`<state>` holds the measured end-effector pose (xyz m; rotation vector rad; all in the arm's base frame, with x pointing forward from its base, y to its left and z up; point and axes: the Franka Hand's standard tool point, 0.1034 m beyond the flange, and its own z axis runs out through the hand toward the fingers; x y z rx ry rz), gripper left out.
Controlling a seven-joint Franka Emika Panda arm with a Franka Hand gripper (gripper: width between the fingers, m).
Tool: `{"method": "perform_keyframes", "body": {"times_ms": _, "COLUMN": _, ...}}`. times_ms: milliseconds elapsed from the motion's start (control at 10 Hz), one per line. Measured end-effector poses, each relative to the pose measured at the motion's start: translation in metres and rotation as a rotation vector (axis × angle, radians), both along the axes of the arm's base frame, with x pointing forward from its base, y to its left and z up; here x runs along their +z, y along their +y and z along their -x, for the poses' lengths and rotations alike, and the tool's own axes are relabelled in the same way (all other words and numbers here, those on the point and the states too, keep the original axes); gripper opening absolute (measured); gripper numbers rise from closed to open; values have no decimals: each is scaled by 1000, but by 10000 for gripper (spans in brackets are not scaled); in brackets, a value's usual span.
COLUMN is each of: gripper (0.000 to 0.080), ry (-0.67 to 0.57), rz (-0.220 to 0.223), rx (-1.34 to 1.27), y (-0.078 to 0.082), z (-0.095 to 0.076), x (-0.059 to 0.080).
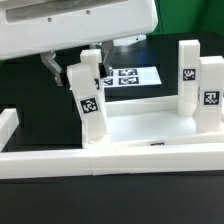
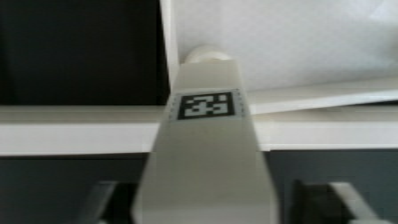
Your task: Assemble desk
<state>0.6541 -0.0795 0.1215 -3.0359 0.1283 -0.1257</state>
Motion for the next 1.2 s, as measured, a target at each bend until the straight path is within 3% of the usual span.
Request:
{"method": "perform_keyframes", "body": {"times_ms": 100, "gripper": 288, "ry": 8, "rz": -8, "rx": -84, "y": 0, "z": 0, "x": 0}}
{"method": "perform_keyframes", "body": {"times_ms": 400, "gripper": 288, "ry": 26, "rz": -25, "rx": -261, "y": 2, "z": 0, "x": 0}}
{"method": "perform_keyframes", "body": {"times_ms": 700, "gripper": 288, "ry": 75, "rz": -51, "rx": -745, "y": 6, "z": 1, "x": 0}}
{"method": "perform_keyframes", "body": {"times_ms": 1100, "gripper": 305, "ry": 107, "rz": -78, "rx": -1076, "y": 8, "z": 0, "x": 0}}
{"method": "perform_keyframes", "body": {"times_ms": 1200, "gripper": 305, "ry": 111, "rz": -70, "rx": -1139, "y": 15, "z": 0, "x": 0}}
